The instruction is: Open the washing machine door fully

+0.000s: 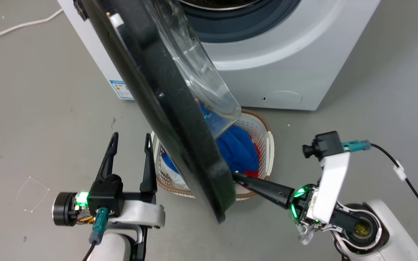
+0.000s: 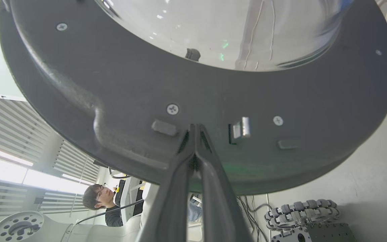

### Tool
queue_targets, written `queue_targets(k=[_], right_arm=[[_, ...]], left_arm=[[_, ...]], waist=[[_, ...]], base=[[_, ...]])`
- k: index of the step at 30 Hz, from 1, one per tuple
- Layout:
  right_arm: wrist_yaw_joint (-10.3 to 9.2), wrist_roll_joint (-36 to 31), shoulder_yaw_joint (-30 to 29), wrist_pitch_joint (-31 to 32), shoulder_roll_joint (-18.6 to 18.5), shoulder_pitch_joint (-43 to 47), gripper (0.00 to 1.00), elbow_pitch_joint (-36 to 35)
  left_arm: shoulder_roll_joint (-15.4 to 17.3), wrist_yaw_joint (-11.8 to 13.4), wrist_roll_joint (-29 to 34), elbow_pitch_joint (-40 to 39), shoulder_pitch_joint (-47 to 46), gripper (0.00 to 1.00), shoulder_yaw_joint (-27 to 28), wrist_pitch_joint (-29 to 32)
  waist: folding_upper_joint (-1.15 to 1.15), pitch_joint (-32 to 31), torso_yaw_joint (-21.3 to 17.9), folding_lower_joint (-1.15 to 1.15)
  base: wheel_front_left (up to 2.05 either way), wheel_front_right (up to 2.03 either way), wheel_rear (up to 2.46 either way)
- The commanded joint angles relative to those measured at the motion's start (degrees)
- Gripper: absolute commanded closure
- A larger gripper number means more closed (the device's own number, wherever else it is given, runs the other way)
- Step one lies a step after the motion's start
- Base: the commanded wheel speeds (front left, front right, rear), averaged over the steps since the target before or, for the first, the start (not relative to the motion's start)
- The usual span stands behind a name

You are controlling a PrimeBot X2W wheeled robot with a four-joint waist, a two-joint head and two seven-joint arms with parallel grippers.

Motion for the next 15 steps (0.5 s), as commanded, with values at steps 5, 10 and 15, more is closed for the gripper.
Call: queue_targets(k=[5,10,15], right_arm=[[0.17,-0.27,-4.0,-5.87,1.51,3.51,1.0,-0.74],[0.16,-0.05,-9.21,-13.98,4.02,7.42,1.0,-2.21],[0.17,0.18,-13.19,-19.99,5.54,11.71,1.0,-4.19]], left_arm=[[-0.08,-0.08,0.44,0.44,1.83,0.0,0.45,-0.16],[-0.08,-0.21,0.7,0.56,3.19,0.0,1.03,-0.16],[-0.07,-0.33,0.81,0.62,4.91,0.0,1.46,-0.16]], waist=[[0.0,-2.43,-0.83,0.0],[0.0,-4.64,-1.6,0.0],[0.0,-7.16,-2.44,0.0]], base=[[0.0,0.0,0.0],[0.0,0.0,0.0],[0.0,0.0,0.0]])
